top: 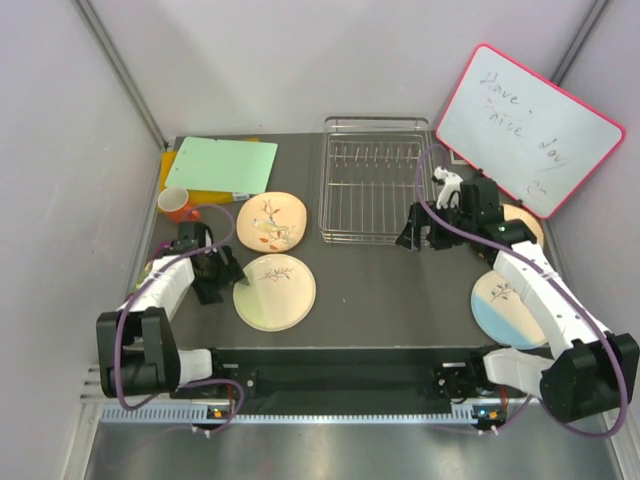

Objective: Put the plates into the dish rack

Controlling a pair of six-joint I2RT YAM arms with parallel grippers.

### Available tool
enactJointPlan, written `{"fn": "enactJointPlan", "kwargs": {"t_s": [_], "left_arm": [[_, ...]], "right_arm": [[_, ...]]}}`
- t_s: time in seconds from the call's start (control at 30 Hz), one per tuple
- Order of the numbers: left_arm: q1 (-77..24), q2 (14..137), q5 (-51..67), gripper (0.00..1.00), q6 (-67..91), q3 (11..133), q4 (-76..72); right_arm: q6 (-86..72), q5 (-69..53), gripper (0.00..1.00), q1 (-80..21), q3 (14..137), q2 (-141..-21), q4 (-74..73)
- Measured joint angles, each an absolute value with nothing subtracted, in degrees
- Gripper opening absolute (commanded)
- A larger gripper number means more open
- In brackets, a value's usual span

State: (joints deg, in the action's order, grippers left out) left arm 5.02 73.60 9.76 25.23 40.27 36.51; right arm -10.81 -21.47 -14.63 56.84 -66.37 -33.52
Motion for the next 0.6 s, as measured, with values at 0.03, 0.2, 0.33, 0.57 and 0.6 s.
{"fn": "enactJointPlan", "kwargs": {"t_s": [0.03, 0.2, 0.33, 0.57, 0.6], "left_arm": [[4.86, 73.52, 9.98, 0.85, 25.87, 39.68, 36.73], [3.86, 74.59, 10.83, 0.83, 27.86, 38.98, 34.89], [2.46, 76.64, 12.73, 0.78, 28.27, 38.41, 31.55], [-6.13, 78.11, 13.85, 0.61, 26.04, 38.39, 26.74], [-6.76, 78.74, 14.20, 0.61, 25.61, 38.52, 26.24]], "right_arm": [[-10.90, -22.04, 1.00, -14.63, 55.94, -66.19, -33.08], [-12.93, -26.09, 1.00, -14.63, 50.02, -64.60, -31.11], [-16.38, -29.50, 1.00, -14.63, 44.88, -64.51, -28.01], [-24.88, -33.52, 1.00, -14.98, 34.00, -64.84, -17.32], [-26.26, -33.82, 1.00, -15.00, 32.53, -65.14, -15.73]]}}
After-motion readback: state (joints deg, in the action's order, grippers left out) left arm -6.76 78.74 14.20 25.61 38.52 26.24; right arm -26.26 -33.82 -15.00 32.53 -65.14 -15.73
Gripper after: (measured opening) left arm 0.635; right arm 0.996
